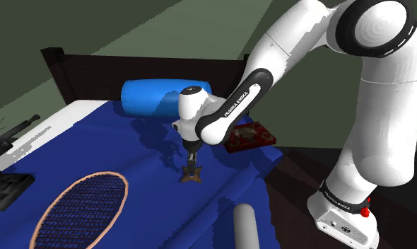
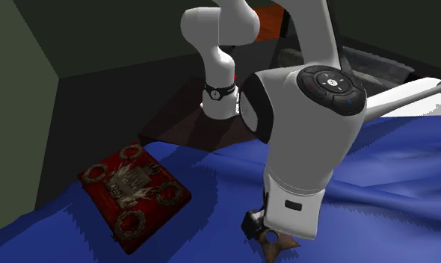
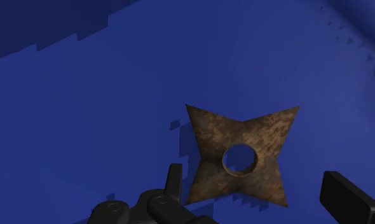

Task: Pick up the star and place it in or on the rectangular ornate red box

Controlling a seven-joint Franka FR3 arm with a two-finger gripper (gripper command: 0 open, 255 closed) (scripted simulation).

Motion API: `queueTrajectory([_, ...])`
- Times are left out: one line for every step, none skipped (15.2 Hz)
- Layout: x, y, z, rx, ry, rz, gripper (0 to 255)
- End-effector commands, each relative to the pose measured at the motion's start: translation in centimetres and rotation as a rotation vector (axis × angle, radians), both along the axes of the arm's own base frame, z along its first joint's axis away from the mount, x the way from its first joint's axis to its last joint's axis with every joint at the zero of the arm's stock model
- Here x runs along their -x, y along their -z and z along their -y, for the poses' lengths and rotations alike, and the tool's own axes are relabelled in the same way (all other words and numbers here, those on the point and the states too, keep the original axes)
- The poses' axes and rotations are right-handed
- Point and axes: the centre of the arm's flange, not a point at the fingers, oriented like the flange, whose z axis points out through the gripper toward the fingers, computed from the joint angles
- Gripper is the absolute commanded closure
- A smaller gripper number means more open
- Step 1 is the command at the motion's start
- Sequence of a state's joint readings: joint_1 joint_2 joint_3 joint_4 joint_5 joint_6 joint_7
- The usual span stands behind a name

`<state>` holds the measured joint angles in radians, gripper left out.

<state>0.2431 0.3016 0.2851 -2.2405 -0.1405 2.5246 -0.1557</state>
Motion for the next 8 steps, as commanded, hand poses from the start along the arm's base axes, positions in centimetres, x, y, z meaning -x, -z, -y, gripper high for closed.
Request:
queueTrajectory([-0.3, 1.1, -0.7, -0.001, -0.021, -0.001, 0])
queueTrajectory([-0.3, 1.7, -0.7, -0.001, -0.021, -0.001, 0])
queueTrajectory([-0.3, 2.2, -0.7, -0.001, -0.021, -0.001, 0])
queueTrajectory([-0.3, 2.7, -0.7, -0.001, -0.021, -0.001, 0])
queueTrajectory([-0.3, 3.2, -0.7, -0.001, -0.021, -0.001, 0])
queueTrajectory([-0.3, 3.8, -0.7, -0.001, -0.021, -0.001, 0])
queueTrajectory([-0.3, 4.3, -0.7, -0.001, -0.021, -0.001, 0])
queueTrajectory([-0.3, 5.1, -0.8, -0.001, -0.021, -0.001, 0])
